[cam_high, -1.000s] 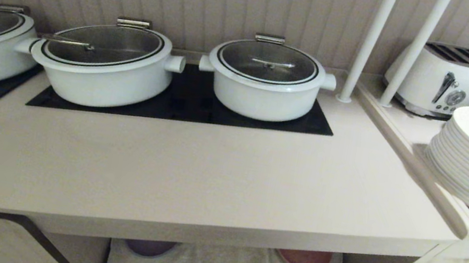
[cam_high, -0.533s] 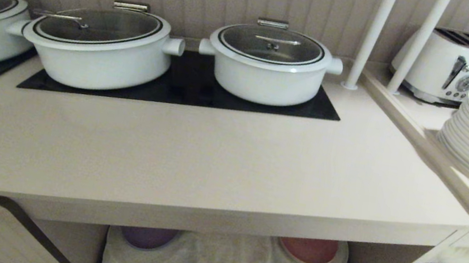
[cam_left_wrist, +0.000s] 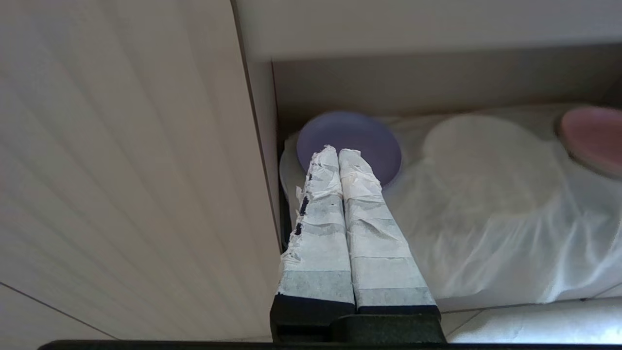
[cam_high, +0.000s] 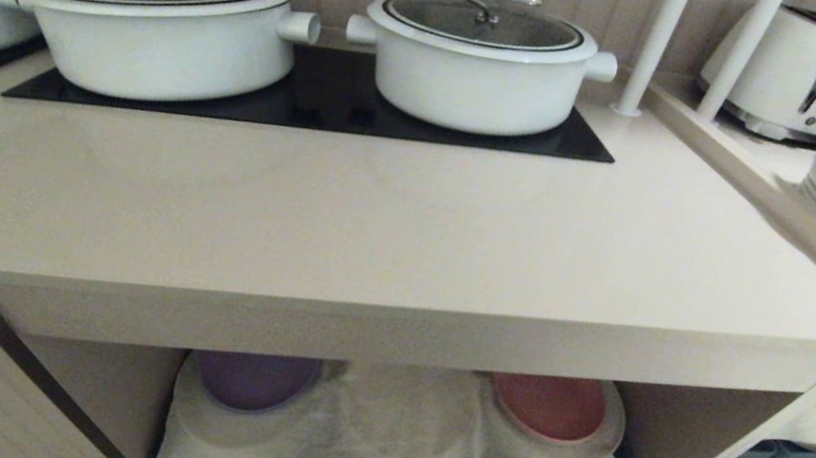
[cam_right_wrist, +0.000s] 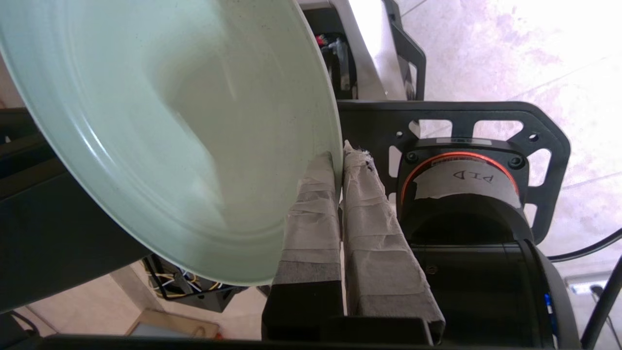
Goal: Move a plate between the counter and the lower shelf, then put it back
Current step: Put the plate in the cupboard
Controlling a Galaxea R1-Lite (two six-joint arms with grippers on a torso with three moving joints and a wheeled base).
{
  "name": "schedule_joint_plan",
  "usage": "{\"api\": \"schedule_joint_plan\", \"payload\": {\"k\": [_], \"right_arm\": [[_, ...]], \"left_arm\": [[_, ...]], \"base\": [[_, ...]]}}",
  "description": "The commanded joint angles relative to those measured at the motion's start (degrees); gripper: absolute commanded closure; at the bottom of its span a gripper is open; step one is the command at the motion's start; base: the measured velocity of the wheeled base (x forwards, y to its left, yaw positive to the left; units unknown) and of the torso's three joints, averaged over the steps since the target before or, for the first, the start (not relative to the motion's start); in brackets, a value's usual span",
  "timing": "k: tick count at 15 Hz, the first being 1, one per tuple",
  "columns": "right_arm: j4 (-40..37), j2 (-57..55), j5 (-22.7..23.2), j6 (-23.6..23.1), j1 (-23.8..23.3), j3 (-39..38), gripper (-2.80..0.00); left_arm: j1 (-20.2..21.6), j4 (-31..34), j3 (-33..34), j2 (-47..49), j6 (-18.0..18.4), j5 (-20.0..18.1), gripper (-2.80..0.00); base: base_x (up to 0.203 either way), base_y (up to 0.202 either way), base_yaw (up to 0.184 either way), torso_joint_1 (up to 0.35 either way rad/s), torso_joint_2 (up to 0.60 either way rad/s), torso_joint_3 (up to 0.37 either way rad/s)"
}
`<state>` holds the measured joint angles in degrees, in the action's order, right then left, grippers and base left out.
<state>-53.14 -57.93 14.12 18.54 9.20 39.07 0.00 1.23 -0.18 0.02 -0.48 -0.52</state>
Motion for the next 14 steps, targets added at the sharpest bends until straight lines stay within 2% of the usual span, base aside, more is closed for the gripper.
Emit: {"api": "schedule_joint_plan", "payload": {"k": [1, 14], "right_arm": [[-0.3, -0.08, 0.12, 0.09, 0.02, 0.04, 0.0], [-0.34, 0.01, 0.39, 0.03, 0.02, -0.4, 0.0]], "left_arm": [[0.0, 0.0, 0.01, -0.02, -0.02, 0.0, 0.0], [0.0, 0.0, 0.01, -0.02, 0.05, 0.0, 0.0]], "base": [[0.0, 0.0, 0.0, -0.216, 0.52, 0.288], [0.0, 0.0, 0.0, -0.19, 0.48, 0.289]]}}
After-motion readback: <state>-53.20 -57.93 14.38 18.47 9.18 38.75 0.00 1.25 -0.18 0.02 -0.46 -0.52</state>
